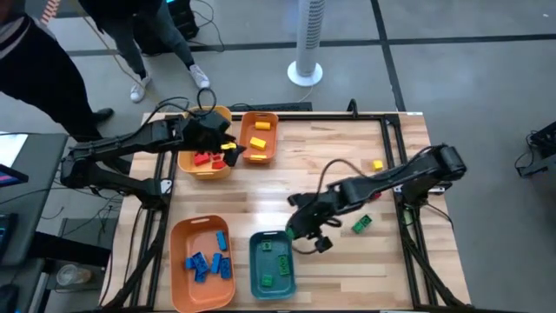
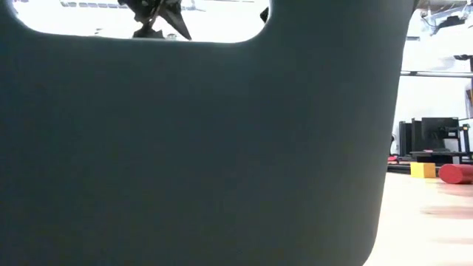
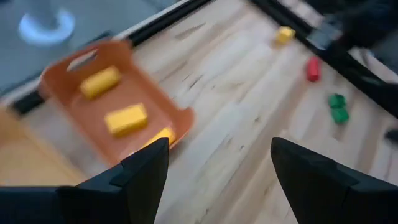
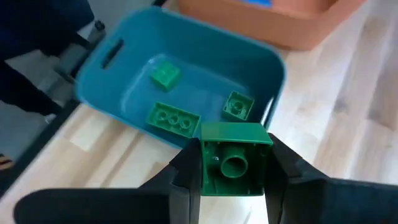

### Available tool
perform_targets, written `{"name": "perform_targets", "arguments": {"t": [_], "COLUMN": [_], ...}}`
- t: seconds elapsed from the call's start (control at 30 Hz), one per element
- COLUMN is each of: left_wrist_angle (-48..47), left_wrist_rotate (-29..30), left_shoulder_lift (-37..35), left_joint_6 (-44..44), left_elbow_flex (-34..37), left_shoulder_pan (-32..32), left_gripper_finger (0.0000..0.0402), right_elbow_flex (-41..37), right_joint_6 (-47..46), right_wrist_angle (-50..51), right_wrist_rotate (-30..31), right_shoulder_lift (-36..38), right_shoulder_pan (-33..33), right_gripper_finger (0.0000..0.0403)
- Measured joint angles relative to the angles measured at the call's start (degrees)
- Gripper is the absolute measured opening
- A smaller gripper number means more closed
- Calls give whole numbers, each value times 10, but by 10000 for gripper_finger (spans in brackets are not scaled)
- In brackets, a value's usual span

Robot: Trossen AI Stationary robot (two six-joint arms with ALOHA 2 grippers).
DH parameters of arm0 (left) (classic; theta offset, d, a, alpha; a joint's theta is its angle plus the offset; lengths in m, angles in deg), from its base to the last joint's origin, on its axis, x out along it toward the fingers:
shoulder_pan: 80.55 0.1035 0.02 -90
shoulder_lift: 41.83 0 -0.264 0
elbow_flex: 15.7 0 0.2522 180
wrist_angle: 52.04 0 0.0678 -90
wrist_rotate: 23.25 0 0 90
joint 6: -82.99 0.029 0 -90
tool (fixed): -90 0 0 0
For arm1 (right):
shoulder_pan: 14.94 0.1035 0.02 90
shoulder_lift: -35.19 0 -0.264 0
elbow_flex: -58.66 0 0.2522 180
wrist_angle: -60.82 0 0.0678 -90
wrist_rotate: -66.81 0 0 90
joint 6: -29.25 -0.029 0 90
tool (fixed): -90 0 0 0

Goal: Sort blocks
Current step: Put the green game piece into the blue bin

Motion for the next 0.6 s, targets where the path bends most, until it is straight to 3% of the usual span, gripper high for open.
{"name": "perform_targets", "arguments": {"t": [0.3,0.47,0.6], "left_wrist_angle": [-71,-71,-71], "left_wrist_rotate": [46,47,55], "left_shoulder_lift": [0,0,0], "left_joint_6": [-118,-146,-144], "left_elbow_flex": [0,0,0], "left_shoulder_pan": [0,0,0], "left_gripper_finger": [275,275,275], "right_elbow_flex": [84,152,218], "right_joint_6": [60,57,51], "right_wrist_angle": [-18,-7,27], "right_wrist_rotate": [-8,-70,-77], "right_shoulder_lift": [-110,-166,-215], "right_shoulder_pan": [25,20,21], "right_gripper_finger": [111,111,111]}}
